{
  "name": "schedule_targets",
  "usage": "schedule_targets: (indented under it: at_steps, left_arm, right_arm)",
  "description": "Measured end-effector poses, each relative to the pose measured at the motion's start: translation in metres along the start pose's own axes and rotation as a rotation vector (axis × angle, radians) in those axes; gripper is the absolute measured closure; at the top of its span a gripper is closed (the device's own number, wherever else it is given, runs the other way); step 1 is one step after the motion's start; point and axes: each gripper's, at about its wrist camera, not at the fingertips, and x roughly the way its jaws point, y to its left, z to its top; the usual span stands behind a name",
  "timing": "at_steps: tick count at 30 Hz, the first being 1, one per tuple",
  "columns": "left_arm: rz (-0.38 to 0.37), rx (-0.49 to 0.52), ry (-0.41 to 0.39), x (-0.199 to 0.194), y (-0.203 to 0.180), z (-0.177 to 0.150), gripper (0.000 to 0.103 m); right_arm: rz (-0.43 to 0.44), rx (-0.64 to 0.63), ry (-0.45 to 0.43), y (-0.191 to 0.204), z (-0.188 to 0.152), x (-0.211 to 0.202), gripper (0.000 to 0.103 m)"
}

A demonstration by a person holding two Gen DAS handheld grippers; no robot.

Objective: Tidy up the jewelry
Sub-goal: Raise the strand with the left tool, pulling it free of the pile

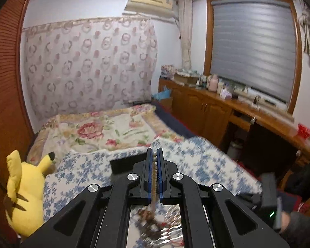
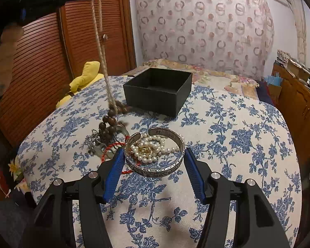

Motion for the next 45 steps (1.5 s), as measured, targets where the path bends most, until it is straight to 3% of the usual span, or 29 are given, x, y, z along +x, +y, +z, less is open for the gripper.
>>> schedule_targets:
  at_steps: [5,28,36,45]
  left_arm:
    - [0.019,-0.038,0.054,0.015,0.016,-0.020,0.099]
    - [-0.019,0.016,-0.059,-0.025,-0.014,0.030,0.099]
    - [-0.038,0.010,-0.068,-0.027,-0.022,0.032,0.099]
    - [-0.074,0.004,-0.044,-0.021,-0.031,0.021,0.099]
  right_arm:
    - [-0.004,0.003,0.022,0.000,-0.004,0.009,0.042]
    - [0.020,-0.007,0.045,0.004,-0.006,0.024,0.039]
    - [0.094,-0.016,0.011,0.025,0.003,0.019,0.039]
    - [0.106,0.006,0.003,0.021,0.011,0.024,0.042]
